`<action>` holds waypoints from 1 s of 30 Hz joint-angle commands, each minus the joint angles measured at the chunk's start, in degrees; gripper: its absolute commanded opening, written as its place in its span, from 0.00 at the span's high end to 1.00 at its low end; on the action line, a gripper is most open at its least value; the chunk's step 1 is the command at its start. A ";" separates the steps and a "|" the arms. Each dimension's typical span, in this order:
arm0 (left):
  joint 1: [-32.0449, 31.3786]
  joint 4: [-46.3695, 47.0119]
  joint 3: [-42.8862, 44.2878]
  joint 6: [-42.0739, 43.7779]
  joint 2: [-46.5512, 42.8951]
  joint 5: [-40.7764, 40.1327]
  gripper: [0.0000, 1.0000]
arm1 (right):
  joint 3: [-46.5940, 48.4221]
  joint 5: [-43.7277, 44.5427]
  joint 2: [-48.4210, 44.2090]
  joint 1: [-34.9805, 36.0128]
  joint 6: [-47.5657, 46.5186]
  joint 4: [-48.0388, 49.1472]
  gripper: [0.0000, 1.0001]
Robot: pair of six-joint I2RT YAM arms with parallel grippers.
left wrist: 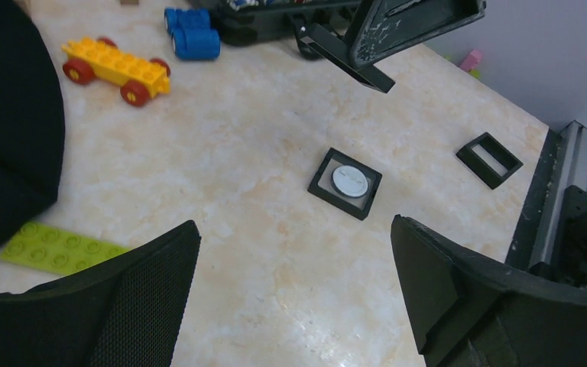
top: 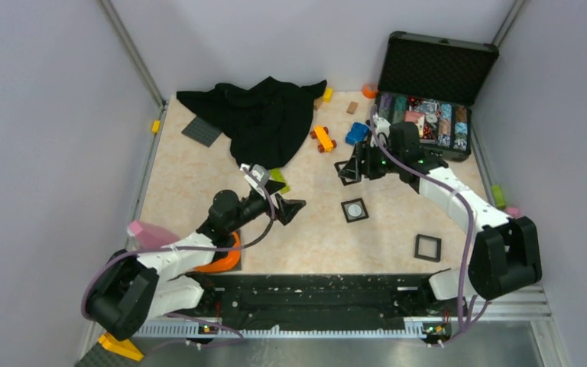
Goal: Remove the brooch from the garment
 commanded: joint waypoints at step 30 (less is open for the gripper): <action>-6.34 36.53 13.46 33.32 17.68 19.08 0.02 | -4.64 -32.14 -13.64 0.70 30.62 26.10 0.39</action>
